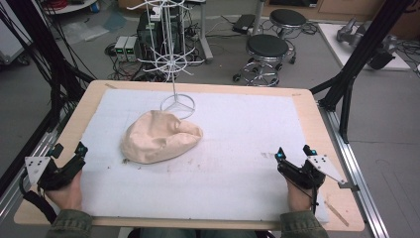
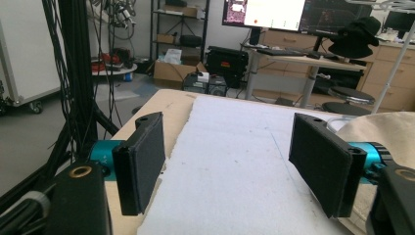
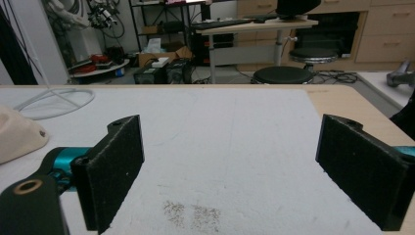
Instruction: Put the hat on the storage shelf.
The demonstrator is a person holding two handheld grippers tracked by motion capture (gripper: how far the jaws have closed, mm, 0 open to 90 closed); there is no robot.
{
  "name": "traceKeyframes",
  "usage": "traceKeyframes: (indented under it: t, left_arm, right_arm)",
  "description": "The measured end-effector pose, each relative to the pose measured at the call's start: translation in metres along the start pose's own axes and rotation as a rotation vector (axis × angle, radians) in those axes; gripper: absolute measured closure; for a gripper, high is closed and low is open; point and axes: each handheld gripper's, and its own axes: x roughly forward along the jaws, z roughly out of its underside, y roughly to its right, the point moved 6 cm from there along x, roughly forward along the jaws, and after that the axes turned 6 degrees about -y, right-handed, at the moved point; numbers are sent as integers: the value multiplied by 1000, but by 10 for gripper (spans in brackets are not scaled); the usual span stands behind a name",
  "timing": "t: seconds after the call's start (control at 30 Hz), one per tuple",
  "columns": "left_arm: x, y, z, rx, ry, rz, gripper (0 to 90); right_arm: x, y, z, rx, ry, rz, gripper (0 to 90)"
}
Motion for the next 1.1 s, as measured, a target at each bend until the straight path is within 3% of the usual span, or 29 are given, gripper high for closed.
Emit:
traceKeyframes:
  t: [0.07,0.3,0.8,0.93,1.1]
  left_arm:
    - [0,0,0,1,2,0,296]
    - [1,1,0,4,1,2,295]
    - [2,0,-1,-23,-8,8,296]
    - [3,2,-5,-4,-8,4,295]
    - [7,6,-15,-10,-33,61,288]
  right_arm:
    - [0,1,0,-8,5,13,96]
    - [0,5,0,29,-1,42,97]
    - [1,3,2,22,-24,21,97]
    - [1,3,2,18,-21,21,97]
    - [1,3,2,19,-21,17,97]
